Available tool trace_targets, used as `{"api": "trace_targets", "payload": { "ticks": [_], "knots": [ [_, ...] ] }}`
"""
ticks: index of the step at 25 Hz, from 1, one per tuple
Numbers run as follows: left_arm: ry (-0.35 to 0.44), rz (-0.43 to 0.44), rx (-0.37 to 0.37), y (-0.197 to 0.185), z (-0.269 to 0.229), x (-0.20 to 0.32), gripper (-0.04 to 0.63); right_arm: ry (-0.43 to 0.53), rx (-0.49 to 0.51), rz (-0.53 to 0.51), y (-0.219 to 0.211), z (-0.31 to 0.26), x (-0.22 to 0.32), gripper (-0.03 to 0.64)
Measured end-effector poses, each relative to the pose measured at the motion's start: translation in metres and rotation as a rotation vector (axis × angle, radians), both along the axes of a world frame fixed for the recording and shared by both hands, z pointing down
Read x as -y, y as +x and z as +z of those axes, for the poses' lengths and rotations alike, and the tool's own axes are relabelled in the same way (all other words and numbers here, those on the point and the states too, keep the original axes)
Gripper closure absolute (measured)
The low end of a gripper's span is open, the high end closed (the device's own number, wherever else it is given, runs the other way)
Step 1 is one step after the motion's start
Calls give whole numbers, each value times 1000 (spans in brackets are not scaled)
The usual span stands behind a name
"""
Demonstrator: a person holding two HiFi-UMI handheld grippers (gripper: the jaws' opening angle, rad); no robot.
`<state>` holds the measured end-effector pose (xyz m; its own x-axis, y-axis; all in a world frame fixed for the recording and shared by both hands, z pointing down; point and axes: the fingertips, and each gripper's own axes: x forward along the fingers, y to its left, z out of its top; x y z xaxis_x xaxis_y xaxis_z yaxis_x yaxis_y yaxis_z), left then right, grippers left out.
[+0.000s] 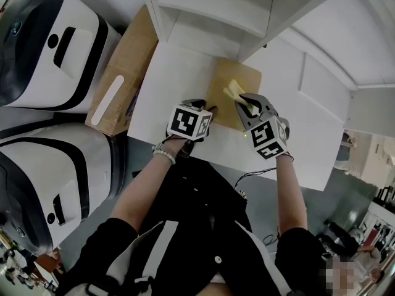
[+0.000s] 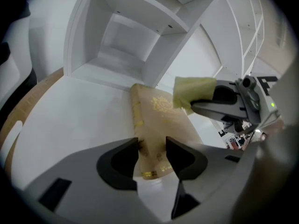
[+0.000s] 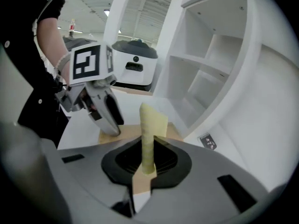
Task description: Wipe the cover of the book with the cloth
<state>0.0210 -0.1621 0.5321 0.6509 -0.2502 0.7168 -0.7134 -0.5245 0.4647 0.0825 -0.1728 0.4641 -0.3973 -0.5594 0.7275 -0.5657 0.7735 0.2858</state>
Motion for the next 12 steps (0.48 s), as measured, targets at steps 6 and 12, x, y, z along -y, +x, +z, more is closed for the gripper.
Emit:
{"api": "trace_targets", "payload": {
  "ticks": [6, 12],
  "knots": [
    [2, -3, -2, 1, -1, 0, 408, 90, 3, 98, 3, -8, 65, 578],
    [1, -2, 0, 2, -1, -1, 408, 117, -83, 147, 1, 9, 102, 578]
  ]
}}
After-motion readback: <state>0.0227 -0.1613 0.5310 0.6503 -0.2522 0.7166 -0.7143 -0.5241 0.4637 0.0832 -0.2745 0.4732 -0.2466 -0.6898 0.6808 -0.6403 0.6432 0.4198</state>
